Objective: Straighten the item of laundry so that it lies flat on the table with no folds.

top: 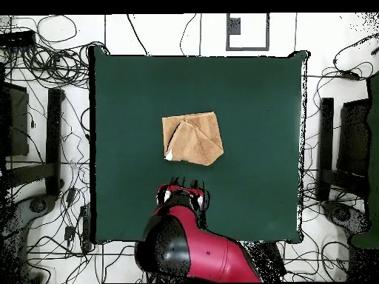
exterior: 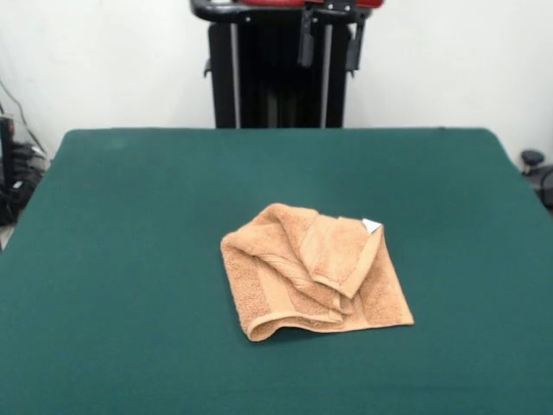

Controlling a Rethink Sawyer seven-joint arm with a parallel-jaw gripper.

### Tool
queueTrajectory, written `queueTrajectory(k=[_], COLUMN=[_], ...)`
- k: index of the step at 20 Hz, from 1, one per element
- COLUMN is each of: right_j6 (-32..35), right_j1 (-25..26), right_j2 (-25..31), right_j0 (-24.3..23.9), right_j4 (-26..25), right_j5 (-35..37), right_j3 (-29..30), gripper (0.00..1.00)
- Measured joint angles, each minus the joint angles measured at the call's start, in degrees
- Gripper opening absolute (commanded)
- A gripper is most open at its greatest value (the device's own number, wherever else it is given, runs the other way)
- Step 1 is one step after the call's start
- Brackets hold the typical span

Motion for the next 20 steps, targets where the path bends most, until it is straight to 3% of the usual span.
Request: queueTrajectory(k=[8, 20], right_j6=[0.00, 0.00], right_j1=[-2.95, -2.53], right_j2=[0.02, 0.02], right_j0=[-3.49, -4.18], right_j4=[-0.01, -0.02], right_j5=[3.31, 3.32], right_j3=[0.01, -0.65], gripper=[1.00, 1.00])
